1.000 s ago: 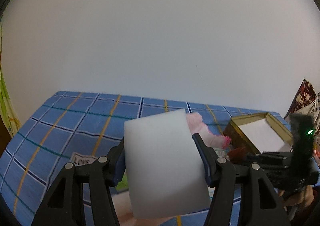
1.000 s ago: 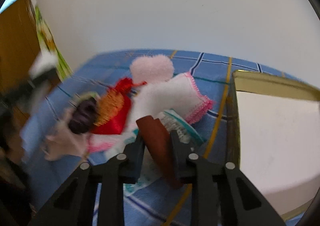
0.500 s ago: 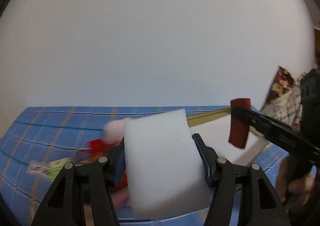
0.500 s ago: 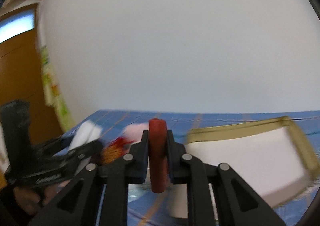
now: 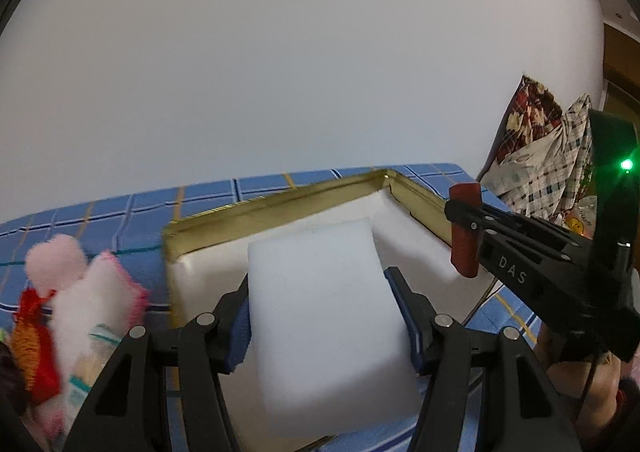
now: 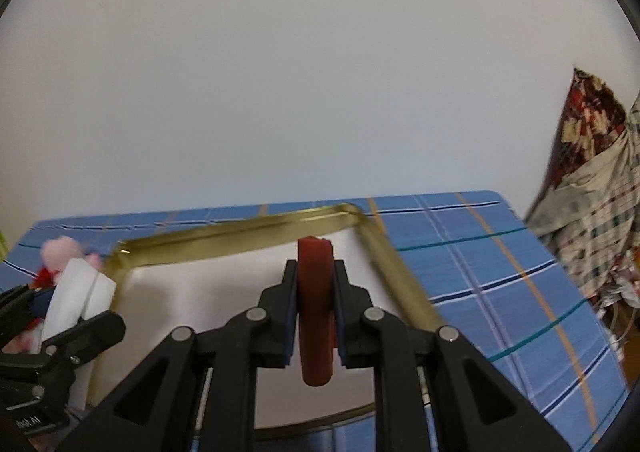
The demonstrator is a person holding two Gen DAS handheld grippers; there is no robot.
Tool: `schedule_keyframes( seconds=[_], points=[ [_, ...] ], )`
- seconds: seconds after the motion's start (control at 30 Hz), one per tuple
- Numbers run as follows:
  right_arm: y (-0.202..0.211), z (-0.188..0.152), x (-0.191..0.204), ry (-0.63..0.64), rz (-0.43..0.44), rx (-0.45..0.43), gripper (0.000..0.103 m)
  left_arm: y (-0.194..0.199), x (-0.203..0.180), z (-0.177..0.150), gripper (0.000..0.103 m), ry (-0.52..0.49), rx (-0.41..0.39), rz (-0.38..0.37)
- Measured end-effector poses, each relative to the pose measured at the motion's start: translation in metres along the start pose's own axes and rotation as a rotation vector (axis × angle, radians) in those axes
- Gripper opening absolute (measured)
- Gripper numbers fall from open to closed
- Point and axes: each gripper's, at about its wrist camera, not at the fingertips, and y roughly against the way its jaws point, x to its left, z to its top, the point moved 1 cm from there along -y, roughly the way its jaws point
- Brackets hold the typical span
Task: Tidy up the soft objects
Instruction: 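Carry the sponge and roll into the gold tin and release both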
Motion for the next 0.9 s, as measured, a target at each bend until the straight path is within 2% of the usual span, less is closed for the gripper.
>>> schedule_keyframes(
  seconds=[0.17, 0.3, 0.37, 0.43, 0.47, 0.5, 0.57, 0.67, 0.77, 0.9],
  points=[
    [-0.015, -0.005, -0.010, -0.003, -0.012, 0.055, 0.015, -0.015, -0.010, -0.001, 0.062, -0.028, 0.026, 0.051],
    [-0.022, -0.004, -0.013, -0.008, 0.005, 0.067, 0.016, -0.028, -0.017, -0.001, 0.063, -0.033, 0.042, 0.067],
    [-0.022, -0.003, -0.012, -0.010, 0.008, 0.053, 0.032, -0.031, -0.018, -0.001, 0.065, -0.042, 0.038, 0.093],
    [-0.018, -0.003, -0.014, -0.037, 0.028, 0.033, 0.092, -0.029, -0.018, -0.001, 0.068, -0.049, 0.021, 0.104],
    [-0.016, -0.002, -0.017, -0.051, 0.028, 0.013, 0.099, -0.027, -0.018, 0.000, 0.074, -0.050, 0.014, 0.114],
    [-0.005, -0.001, -0.020, -0.070, 0.023, -0.042, 0.101, -0.024, -0.018, 0.001, 0.080, -0.049, -0.004, 0.127],
    [0.010, 0.004, -0.024, -0.085, 0.008, -0.112, 0.102, -0.011, -0.017, 0.002, 0.082, -0.045, -0.052, 0.152],
    [0.027, 0.004, -0.039, -0.138, -0.097, -0.189, 0.103, 0.007, -0.012, 0.003, 0.082, -0.060, -0.103, 0.205],
    [0.027, -0.001, -0.059, -0.200, -0.224, -0.146, 0.103, 0.030, 0.004, -0.003, 0.082, -0.030, -0.138, 0.253],
    [0.029, -0.015, -0.086, -0.309, -0.289, -0.056, 0.103, 0.050, 0.029, -0.022, 0.082, 0.008, -0.121, 0.283]
  ],
)
